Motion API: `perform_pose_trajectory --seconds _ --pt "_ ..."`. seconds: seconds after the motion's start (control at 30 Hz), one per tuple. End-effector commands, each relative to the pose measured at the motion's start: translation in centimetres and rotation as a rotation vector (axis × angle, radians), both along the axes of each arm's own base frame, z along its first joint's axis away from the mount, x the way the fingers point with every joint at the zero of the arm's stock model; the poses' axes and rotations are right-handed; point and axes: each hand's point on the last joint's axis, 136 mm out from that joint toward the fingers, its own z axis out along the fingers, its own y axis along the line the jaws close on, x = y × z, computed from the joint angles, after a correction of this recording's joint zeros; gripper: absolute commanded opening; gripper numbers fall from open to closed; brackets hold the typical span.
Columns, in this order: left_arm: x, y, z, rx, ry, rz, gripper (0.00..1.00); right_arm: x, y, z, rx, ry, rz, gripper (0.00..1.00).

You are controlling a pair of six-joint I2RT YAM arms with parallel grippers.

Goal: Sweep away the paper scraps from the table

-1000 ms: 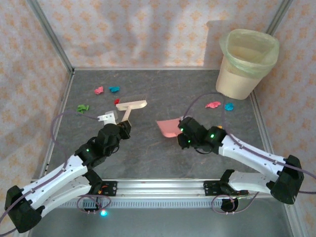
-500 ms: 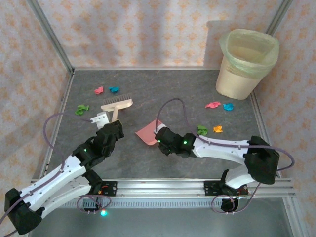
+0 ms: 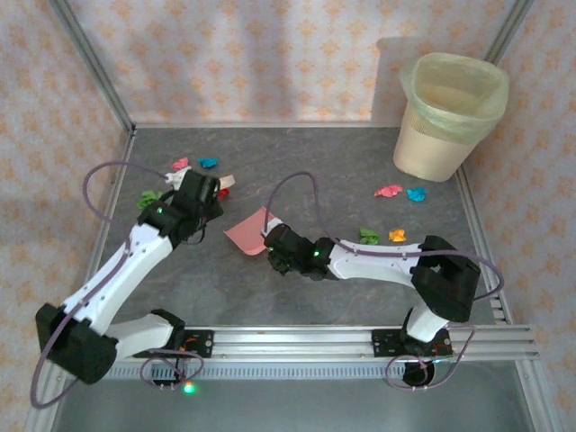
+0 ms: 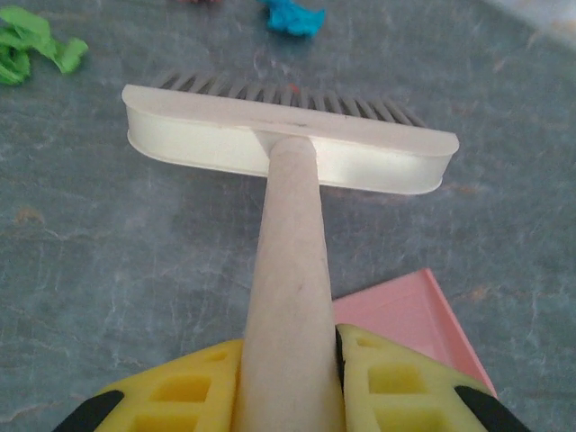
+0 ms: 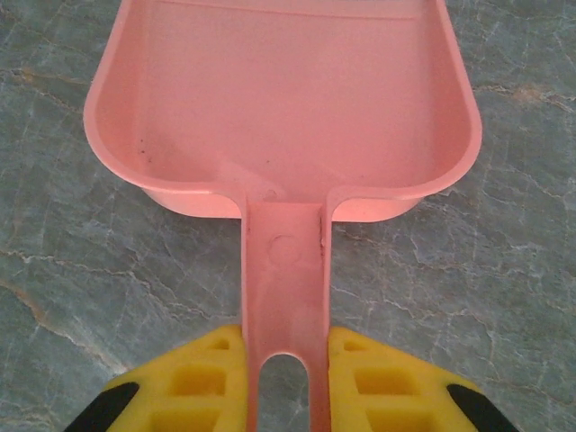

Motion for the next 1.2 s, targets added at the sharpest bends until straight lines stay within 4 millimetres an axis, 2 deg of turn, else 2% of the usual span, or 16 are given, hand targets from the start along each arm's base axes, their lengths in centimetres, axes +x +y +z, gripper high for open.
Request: perform_pose_trajectory --seconds 0.0,0.17,0.3,0.5,0.7,0.93,1.17 --pt "0.0 -0.6 -0.7 -0.011 0.147 -0.062 0.0 0.8 0.4 -0.8 0.022 -0.017 -0.053 0.0" --pt "2.3 0.4 -0.4 0.057 0.228 -0.043 0.0 0.3 1.2 -2.3 0.073 0.028 -0.059 0.0" --pt "4.3 1.3 0.7 0.084 0.239 -0.026 0.0 0.5 1.3 -2.6 0.079 0.028 -0.074 0.0" --pt "6.7 1.3 1.1 0.083 0.265 -0.032 0.0 0.3 1.8 -3.6 0.084 0.059 -0.072 0.0" --pt "8.1 1.4 -0.2 0.068 0.307 -0.029 0.0 0.5 1.8 -4.1 0.069 0.062 -0.086 0.0" --pt "8.0 -1.0 -2.5 -0.068 0.355 -0.074 0.0 0.7 1.6 -4.3 0.058 0.057 -0.099 0.0" --pt "5.6 -3.3 -3.1 -0.214 0.376 -0.127 0.0 1.1 1.2 -4.5 0.041 0.043 -0.133 0.0"
